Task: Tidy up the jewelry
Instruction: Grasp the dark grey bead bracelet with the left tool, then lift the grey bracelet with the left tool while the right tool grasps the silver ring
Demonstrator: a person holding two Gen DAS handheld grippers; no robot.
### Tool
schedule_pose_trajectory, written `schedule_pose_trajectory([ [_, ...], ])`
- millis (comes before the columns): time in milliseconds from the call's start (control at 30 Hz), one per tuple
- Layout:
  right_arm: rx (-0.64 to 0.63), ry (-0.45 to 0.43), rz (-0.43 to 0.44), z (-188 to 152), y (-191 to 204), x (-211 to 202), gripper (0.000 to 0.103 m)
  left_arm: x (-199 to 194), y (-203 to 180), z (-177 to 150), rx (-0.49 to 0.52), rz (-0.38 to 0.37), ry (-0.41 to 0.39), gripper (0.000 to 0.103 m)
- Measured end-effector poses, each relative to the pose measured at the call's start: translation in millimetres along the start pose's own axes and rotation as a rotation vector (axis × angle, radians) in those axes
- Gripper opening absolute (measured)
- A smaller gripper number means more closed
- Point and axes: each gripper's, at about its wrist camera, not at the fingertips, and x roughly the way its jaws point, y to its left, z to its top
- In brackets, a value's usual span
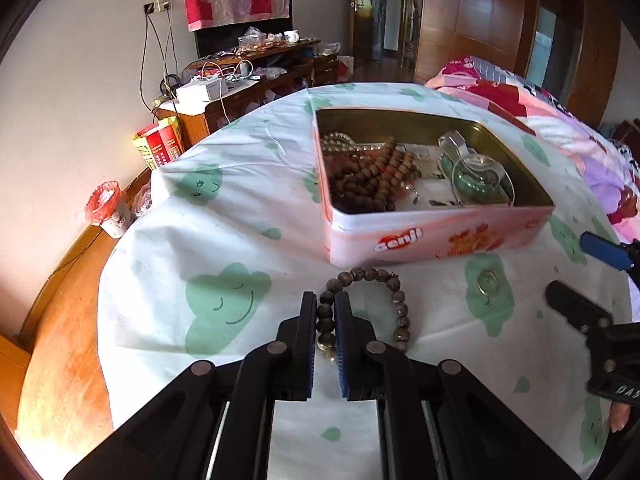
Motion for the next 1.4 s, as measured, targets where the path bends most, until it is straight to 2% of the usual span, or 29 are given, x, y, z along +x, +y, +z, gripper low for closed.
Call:
schedule_pose_trajectory([
  [100, -0.011, 0.045, 0.015, 8.5, 10.1, 15.1, 0.084, 0.5, 0.6, -0.4, -0.006, 0.003, -0.009, 0.008],
  [300, -0.014, 0.132, 0.051, 13.6, 23.3, 41.6, 0.07, 1.1, 12.5, 1.5, -0.04, 0.011, -0.01, 0.008],
  [367, -0.005, 0.155, 0.07, 13.4, 23.4, 46.6, 0.063, 2.5, 13.8, 1.0, -0.05, 0.0, -0.005, 0.008],
  [633, -0.021, 0.168, 0.078, 12.8, 28.2, 47.8, 0.06, 4.1, 10.3, -1.5, -0.045, -0.016, 0.001, 0.008],
  [800, -0.056, 0.157, 0.088, 13.2, 38.6, 45.3, 0.045, 3.6, 8.9, -1.8, -0.039, -0.021, 0.001, 0.008],
  [933, -0.085, 0.146, 0.111, 12.9, 45.4, 43.4, 0.023, 2.5, 8.9, -2.2, -0.04, -0.03, 0.001, 0.008],
  [1167, -0.084, 0.131, 0.125, 8.9, 44.9, 37.0, 0.022, -2.3, 9.0, -0.7, -0.043, -0.043, -0.009, 0.008],
  [1400, -0.113, 0.066, 0.094, 6.1, 47.1, 16.3, 0.022, -19.1, 7.1, 4.9, -0.038, -0.053, -0.05, 0.008],
])
